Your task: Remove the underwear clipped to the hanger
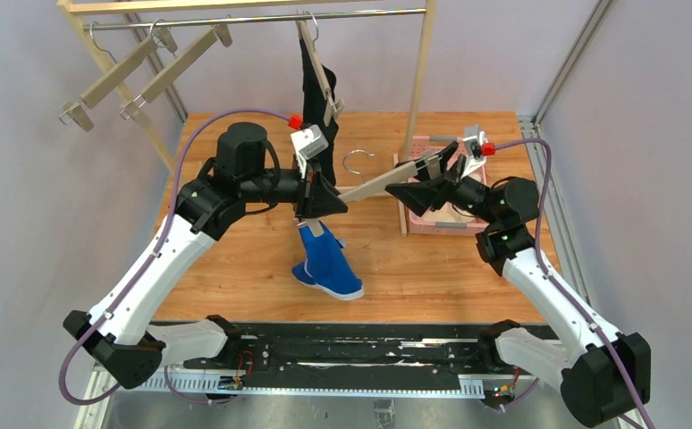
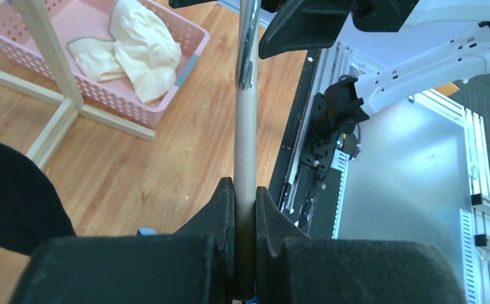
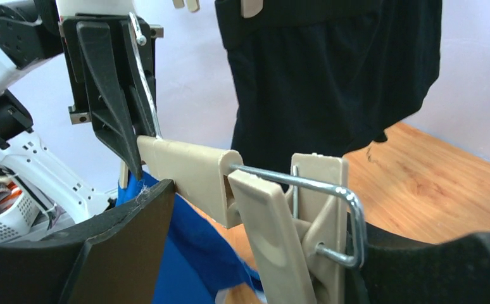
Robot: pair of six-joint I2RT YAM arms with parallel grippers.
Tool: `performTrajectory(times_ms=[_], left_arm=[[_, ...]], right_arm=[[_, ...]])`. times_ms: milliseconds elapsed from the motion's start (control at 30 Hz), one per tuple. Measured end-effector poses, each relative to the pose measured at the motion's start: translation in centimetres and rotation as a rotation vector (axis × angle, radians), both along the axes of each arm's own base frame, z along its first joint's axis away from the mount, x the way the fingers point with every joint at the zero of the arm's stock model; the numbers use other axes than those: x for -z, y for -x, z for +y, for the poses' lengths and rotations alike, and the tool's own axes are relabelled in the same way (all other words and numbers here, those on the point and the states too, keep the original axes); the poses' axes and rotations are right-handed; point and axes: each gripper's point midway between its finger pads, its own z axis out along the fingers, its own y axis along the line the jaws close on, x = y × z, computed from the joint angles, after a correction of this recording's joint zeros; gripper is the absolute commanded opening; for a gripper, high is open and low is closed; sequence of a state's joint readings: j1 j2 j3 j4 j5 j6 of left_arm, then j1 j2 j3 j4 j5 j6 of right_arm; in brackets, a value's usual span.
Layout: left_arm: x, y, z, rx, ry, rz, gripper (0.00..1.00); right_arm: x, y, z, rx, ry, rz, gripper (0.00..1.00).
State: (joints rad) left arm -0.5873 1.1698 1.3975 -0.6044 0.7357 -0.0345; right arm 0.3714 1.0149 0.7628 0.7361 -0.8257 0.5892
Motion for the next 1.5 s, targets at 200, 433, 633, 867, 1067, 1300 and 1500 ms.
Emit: performTrajectory(times_ms=[200,433,633,867,1067,1300,1500], left_arm=[[-0.9,-0.3,-0.7,-0.020,0.042,-0.009,0.00],[-2.0,-0.7,-2.5,-0.023,0.175,-0.026,0.00],[-1.4,-1.2,-3.3,-0.054,0.220,-0.018,0.00],[-1.7,-0.7,-3.5,-0.049,0.274,-0.046,0.00],[-1.5,-0.6,-3.6,-0.073,0.337,-0.049,0.00],[-4.2,-1.7,-3.4,-0.135,0.436,-0.108,0.00],[-4.9,-1.5,-3.2,-0.141,0.467,-0.120,0.00]], right_arm=[[-1.9,-0.2,0.0,-0.015,-0.085,-0.039,0.67],[-3.2,-0.1,0.8,-0.098,-0.191,-0.042,0.65],[-4.0,-0.7,1.1,-0.144,-0.284,-0.027,0.64],[-5.8,0.4,0.6,-0.167,-0.337,-0.052,0.23],[-6.2,0.8,0.7,-0.177,-0.340,-0.065,0.77],[-6.8,2.1,0.7,-0.188,-0.337,-0.119,0.85],[-8.1,3.4,0.1,-0.177,-0.346,-0.189,0.84]])
